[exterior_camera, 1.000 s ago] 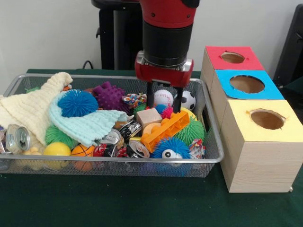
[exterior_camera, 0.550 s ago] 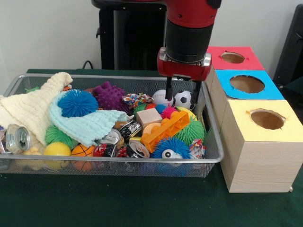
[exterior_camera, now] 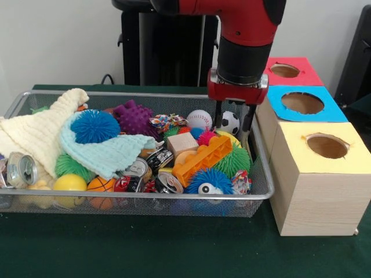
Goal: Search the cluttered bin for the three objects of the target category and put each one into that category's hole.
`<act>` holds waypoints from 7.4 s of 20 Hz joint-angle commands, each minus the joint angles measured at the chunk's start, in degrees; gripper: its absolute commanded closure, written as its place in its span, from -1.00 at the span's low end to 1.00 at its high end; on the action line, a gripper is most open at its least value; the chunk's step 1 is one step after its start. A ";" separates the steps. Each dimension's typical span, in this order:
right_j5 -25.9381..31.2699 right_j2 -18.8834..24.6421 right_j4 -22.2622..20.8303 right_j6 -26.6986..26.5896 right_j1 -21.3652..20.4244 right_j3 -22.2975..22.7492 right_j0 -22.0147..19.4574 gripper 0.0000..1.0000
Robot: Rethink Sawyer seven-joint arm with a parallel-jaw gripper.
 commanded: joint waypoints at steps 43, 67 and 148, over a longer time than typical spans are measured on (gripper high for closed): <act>-24.68 -19.43 8.22 9.32 21.91 -1.17 13.28 -1.00; -13.12 -15.03 11.39 3.60 16.93 0.30 6.72 1.00; 5.50 -1.39 0.37 6.09 -3.41 2.38 -4.02 1.00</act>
